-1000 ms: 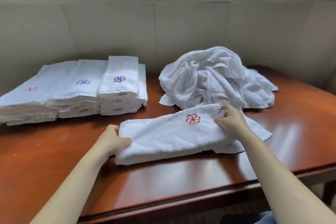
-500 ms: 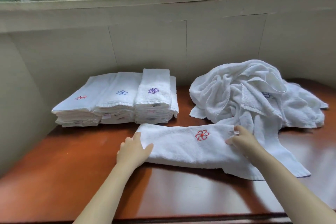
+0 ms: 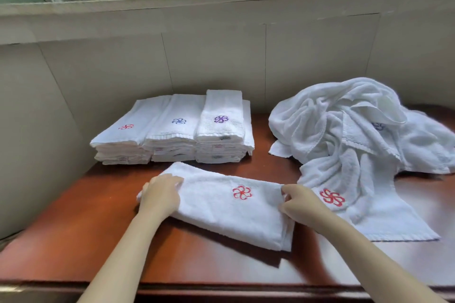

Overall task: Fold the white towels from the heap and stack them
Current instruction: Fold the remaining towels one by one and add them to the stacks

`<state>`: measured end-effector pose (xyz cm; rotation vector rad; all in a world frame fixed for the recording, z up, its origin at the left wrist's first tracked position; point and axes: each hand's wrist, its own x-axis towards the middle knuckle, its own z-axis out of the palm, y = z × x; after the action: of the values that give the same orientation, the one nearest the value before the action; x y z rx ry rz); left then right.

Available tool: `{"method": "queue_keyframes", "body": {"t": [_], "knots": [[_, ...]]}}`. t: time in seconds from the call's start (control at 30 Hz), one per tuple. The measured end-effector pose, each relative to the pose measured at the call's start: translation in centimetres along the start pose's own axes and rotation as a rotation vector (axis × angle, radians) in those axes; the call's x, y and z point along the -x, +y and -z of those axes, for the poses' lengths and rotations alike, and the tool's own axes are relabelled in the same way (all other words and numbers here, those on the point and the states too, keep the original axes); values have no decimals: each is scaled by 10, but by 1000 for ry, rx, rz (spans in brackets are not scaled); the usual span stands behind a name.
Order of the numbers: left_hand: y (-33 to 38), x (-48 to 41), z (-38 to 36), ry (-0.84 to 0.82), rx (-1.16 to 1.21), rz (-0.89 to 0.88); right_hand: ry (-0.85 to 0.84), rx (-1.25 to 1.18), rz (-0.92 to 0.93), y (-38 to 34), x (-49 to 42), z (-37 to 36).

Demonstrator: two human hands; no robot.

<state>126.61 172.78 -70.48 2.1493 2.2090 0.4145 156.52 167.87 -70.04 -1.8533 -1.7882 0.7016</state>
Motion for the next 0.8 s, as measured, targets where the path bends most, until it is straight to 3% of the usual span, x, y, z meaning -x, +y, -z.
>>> {"method": "queue_keyframes", "body": {"t": [0.1,0.23,0.37,0.5,0.67,0.8], "knots": [[15,15,1,-211,224,-307,-3,-160,-50,2,-3,-1],[29,36,-4,-356,78,-395,6,-262,-92,2,-5,-5],[32,46,-7,-214,28,-438,103,-298,-9,-8,-5,-6],[37,53,-7,-162,25,-453,-101,-444,59,-29,1,-8],[61,67,-11,-121,202,-515,-182,-888,63,-51,1,-9],[87,67,-11,170,357,-285,-210,-1260,100,-65,3,5]]}}
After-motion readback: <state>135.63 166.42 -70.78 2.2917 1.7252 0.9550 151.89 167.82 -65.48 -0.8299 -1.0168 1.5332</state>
